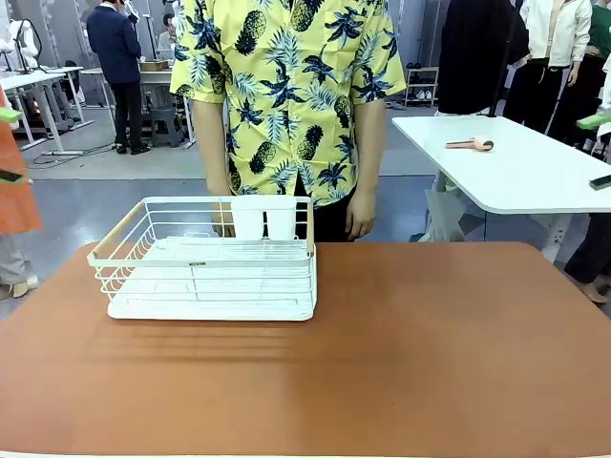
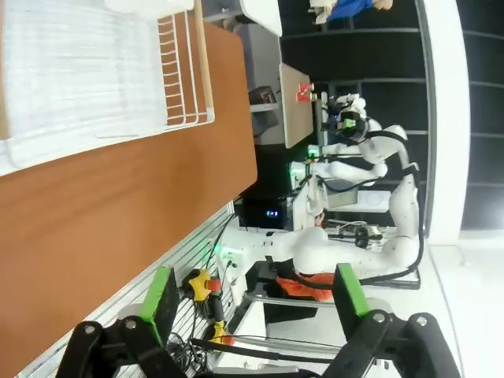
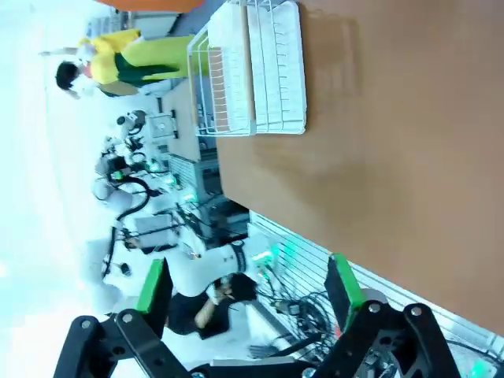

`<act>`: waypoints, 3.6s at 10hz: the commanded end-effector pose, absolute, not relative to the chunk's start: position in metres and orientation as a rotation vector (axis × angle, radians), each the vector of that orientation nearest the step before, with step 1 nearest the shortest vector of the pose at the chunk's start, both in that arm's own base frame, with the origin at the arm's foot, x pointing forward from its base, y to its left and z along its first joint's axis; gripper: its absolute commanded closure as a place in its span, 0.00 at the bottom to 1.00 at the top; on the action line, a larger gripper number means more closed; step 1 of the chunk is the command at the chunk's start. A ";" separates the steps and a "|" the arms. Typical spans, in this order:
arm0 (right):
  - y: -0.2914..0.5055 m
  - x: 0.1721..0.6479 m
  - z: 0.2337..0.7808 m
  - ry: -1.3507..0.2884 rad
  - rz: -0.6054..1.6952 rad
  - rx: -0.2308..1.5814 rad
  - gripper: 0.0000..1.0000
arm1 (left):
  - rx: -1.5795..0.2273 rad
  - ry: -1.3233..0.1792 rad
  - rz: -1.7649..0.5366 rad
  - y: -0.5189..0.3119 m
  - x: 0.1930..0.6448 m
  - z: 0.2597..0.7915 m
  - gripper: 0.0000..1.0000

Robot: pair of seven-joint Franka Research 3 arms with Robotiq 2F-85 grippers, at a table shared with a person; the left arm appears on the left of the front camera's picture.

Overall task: Clean the table.
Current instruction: Pick up the Lint Roller when the human hands it over.

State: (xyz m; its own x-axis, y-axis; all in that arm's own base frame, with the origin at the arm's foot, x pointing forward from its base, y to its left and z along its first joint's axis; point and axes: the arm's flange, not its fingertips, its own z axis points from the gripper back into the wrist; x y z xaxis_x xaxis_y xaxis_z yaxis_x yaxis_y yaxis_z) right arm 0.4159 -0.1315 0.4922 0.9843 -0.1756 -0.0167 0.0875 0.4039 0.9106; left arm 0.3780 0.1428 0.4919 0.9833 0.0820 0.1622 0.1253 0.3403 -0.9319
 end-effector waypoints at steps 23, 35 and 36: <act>-0.346 0.397 0.433 -0.092 -0.442 1.295 0.00 | -1.283 -0.184 0.171 0.291 0.353 0.490 0.00; -0.346 0.397 0.433 -0.092 -0.442 1.295 0.00 | -1.283 -0.184 0.171 0.291 0.353 0.490 0.00; -0.346 0.397 0.433 -0.092 -0.442 1.295 0.00 | -1.283 -0.184 0.171 0.291 0.353 0.490 0.00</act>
State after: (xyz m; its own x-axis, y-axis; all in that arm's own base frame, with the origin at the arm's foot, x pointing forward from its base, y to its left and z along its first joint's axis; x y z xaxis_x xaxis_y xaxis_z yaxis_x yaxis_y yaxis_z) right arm 0.3967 -0.3471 0.4316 0.9122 -0.3675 -0.1810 0.2673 0.1993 0.9428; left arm 0.3544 0.2907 0.4892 0.9733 0.2264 0.0384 -0.0259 0.2747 -0.9612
